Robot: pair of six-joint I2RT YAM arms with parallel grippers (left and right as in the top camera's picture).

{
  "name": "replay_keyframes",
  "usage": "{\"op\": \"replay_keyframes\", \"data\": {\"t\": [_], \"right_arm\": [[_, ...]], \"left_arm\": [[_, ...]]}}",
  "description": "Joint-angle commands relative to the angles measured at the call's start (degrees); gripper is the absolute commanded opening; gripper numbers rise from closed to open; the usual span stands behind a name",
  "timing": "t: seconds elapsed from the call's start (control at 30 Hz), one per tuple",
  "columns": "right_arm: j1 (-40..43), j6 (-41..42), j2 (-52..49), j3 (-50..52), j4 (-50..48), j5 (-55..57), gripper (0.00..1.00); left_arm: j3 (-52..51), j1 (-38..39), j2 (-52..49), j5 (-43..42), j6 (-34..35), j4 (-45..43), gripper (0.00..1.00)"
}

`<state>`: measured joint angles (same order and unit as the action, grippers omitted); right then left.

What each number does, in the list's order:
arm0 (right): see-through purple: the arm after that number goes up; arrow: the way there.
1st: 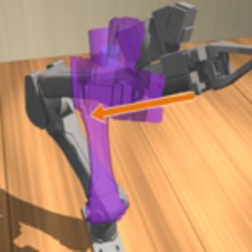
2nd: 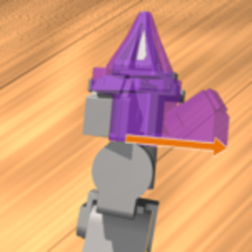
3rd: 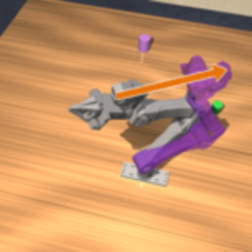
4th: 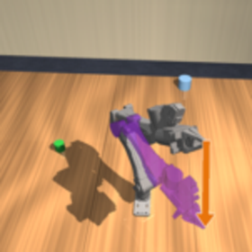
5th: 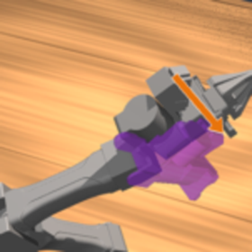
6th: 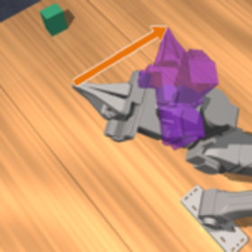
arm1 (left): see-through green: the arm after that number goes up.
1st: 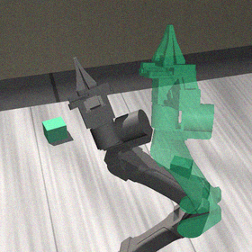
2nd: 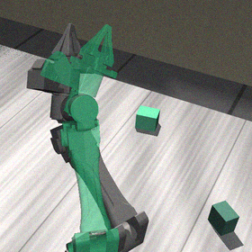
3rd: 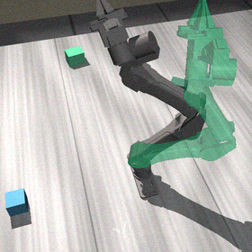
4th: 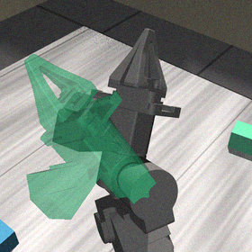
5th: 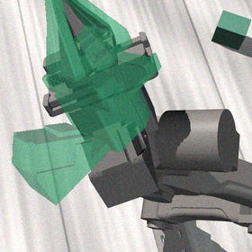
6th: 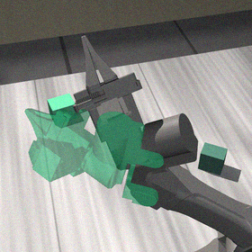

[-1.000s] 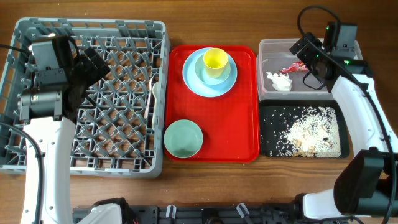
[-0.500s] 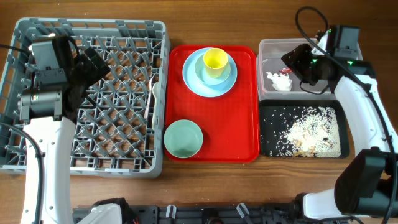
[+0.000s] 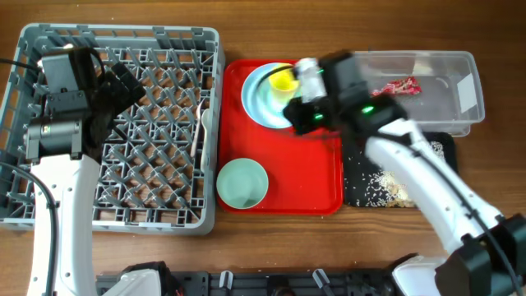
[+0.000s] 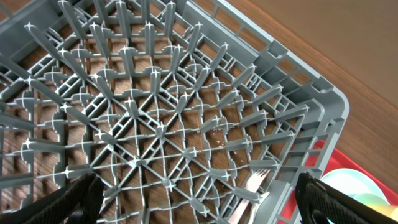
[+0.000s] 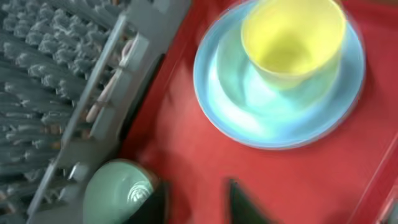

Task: Sort waste into correct bins and load items into the dishwasher rack

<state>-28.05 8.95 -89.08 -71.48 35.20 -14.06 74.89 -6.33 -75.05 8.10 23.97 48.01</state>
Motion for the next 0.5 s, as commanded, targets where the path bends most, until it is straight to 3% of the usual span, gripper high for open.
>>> {"op": "replay_keyframes", "data": {"t": [0.0,0.47], "right_arm": [[-8.81,-1.29,-1.77,-0.11,-2.71,14.8,0.04],[-11.58,3.72,-18.64,-0.13,-12.79,19.06,0.04]], "left_arm": [[0.33,-0.28,-0.02,0.35,0.72,-0.13,1.0],[0.33,-0.28,-0.02,0.35,0.72,-0.13,1.0]]}}
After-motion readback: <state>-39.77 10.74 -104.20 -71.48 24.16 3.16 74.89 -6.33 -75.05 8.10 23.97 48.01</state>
